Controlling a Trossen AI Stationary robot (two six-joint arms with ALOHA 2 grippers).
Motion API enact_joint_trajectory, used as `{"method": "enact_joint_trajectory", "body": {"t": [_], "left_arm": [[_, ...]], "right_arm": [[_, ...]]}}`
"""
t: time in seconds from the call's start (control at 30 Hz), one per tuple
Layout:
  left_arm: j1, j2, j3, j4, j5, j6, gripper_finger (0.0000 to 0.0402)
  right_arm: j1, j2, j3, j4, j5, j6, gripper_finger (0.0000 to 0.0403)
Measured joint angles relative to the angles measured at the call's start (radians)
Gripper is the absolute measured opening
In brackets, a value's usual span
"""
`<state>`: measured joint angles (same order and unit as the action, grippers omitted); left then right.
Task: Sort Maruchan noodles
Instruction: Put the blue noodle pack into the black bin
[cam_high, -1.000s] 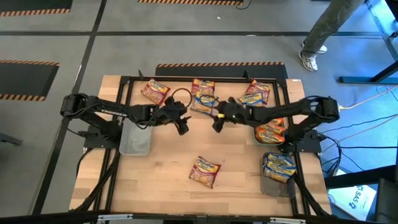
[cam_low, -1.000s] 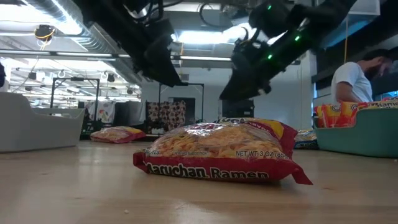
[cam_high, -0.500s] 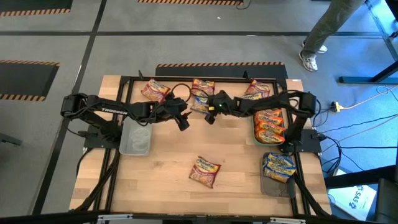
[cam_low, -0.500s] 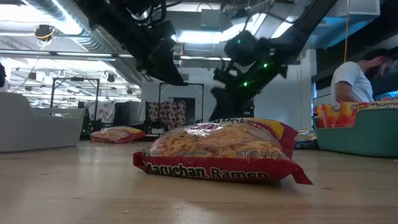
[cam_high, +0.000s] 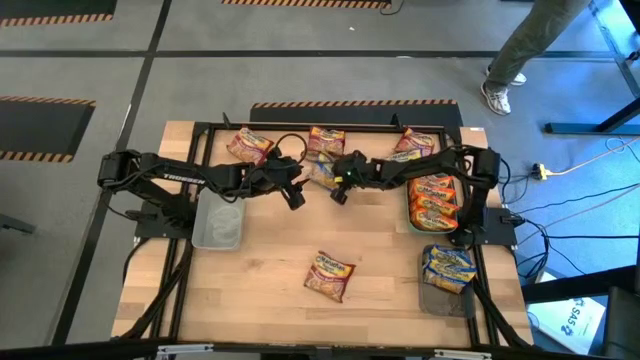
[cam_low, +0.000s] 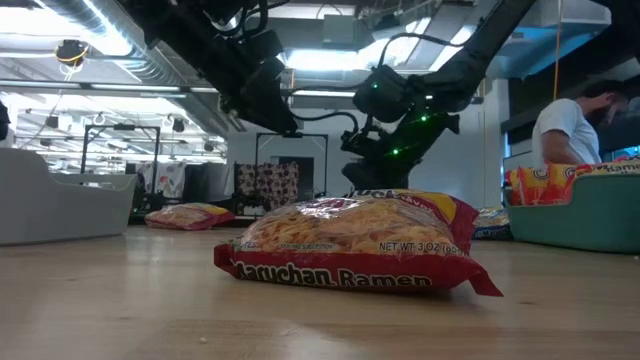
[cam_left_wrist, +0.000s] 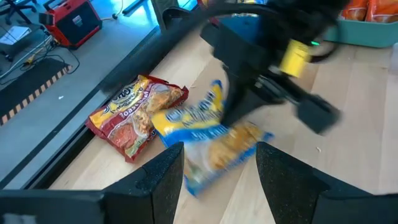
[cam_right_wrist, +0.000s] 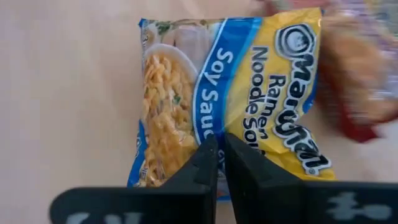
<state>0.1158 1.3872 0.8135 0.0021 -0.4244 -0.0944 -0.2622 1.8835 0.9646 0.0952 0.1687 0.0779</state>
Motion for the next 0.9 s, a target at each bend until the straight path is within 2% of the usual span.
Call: {"method": "enact_joint_trajectory", "body": {"t": [0.23,0.47,0.67,0.77,0.9], "left_arm": [[0.000,0.000,0.000,0.000,0.001,-0.002,0.0195],[-0.002,0.000,-0.020,0.022,0.122,-0.010,0.0195],[-0.010,0.000,-0.118,0.080,0.174,-0.055,0.0195],[-0.024,0.000,-0.172,0.107,0.183,-0.068,0.0195],[-0.039,0.000,-0.248,0.192,0.185,-0.100,0.0195]], "right_arm": [[0.117,0.002,-0.002,0.038,-0.059,0.029,0.0009],[0.181,-0.122,-0.011,-0.027,-0.053,0.075,0.0007],[0.140,-0.212,-0.011,-0.067,-0.010,0.074,0.0007],[0.094,-0.207,-0.011,-0.108,0.013,0.074,0.0007],[0.043,-0.141,-0.014,-0.151,0.011,0.083,0.0007]]}}
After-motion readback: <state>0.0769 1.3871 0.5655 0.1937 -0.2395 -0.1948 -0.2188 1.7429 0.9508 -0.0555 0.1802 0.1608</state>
